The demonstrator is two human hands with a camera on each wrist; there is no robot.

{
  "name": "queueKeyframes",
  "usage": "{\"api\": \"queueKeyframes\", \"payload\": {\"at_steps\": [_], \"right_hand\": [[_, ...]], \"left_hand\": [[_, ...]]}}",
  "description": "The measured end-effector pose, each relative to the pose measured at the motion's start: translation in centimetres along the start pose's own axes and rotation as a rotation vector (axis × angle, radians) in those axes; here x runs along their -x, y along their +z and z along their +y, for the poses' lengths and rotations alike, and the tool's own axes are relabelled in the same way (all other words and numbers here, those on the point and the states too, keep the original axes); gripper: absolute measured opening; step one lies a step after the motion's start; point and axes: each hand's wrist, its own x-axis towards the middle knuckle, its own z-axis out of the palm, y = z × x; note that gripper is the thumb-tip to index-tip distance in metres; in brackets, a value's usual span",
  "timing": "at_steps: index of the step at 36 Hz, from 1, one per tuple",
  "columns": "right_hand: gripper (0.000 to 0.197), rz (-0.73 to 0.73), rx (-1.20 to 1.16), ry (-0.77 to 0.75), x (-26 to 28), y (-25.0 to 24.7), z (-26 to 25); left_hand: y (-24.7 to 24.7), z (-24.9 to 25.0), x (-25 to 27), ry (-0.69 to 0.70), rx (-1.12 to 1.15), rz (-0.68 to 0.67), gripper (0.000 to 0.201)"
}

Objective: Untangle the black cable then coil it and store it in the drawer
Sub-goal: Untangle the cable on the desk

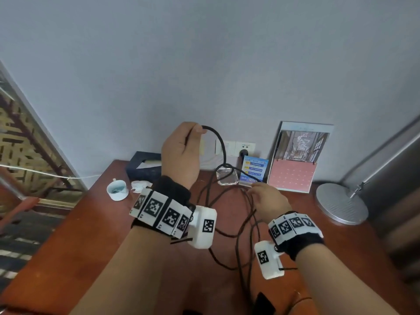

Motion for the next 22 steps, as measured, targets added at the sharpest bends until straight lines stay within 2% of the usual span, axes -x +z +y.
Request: {"api": "queueKeyframes", "payload": {"at_steps": [4,7,12,14,16,19,22], "right_hand": [[0.030,0.167,-0.082,0.008,0.1,-1.1,-1.6],[0.040,0.308,-0.233,-0.130,0.8,-2.9,-3.6],[0.065,0.343,-0.245,-0.242,1.5,-5.0,-6.8],[0.068,0.358,-0.233,-0.308,1.8,-5.1,-7.8],[0.061,0.398,-0.337,-0.371,2.0,-5.1,-8.3],[0.030,0.444,-0.503,-0.420,2.1,-5.1,-8.0],[0.016,0.420,-0.458,-0.386,1.9,-4.8,-6.9]], "left_hand": [[0.7,-0.2,0.7,-0.015,0.013,-0.059,0.022],[1.3,-0.2,1.3,-0.015,0.009,-0.099,0.023],[2.5,0.3,2.3,-0.013,-0.011,-0.256,0.022],[2.8,0.5,2.8,-0.008,0.016,-0.293,0.021],[2.9,0.7,3.1,-0.013,0.061,-0.316,0.021],[2.6,0.8,3.1,0.000,0.088,-0.410,0.024],[2.0,-0.1,2.7,0.003,-0.056,-0.524,0.027]]}}
